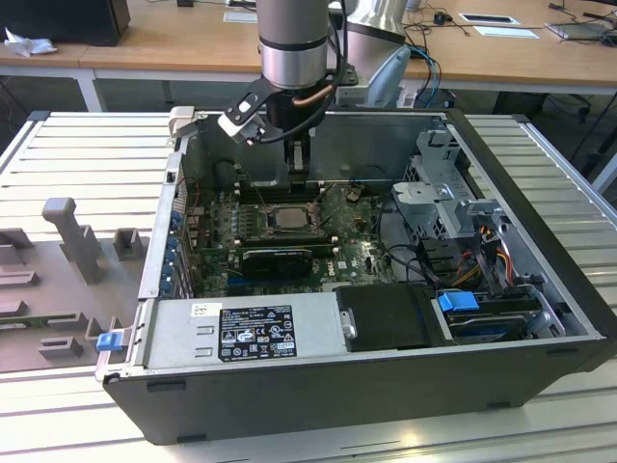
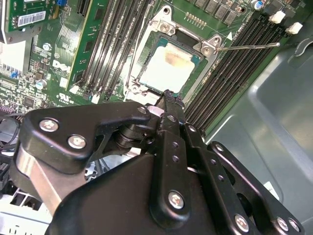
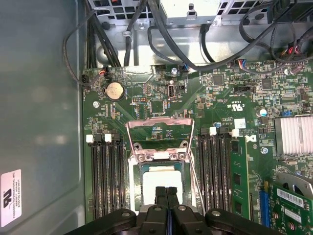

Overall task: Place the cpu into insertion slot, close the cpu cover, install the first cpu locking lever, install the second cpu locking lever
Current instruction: 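Close the cpu cover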

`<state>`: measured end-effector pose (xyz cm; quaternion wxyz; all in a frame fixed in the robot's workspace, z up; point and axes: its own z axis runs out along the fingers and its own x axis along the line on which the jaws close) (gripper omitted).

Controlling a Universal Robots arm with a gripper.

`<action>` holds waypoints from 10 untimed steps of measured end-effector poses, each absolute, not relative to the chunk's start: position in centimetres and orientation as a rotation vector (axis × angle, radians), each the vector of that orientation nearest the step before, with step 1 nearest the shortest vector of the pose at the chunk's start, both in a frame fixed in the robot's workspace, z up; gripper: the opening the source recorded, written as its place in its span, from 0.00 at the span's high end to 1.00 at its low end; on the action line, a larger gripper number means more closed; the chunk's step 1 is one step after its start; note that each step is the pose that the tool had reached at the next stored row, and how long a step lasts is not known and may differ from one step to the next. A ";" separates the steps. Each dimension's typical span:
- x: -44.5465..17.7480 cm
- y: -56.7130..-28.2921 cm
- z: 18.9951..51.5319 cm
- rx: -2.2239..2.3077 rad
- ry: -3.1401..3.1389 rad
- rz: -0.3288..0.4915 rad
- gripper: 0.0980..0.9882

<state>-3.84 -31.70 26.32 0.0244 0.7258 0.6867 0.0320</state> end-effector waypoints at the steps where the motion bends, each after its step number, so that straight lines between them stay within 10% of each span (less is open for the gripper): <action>1: -3.8 -31.7 26.3 2.246 2.124 0.099 0.99; 10: -3.8 -31.7 26.7 2.246 2.124 0.099 0.99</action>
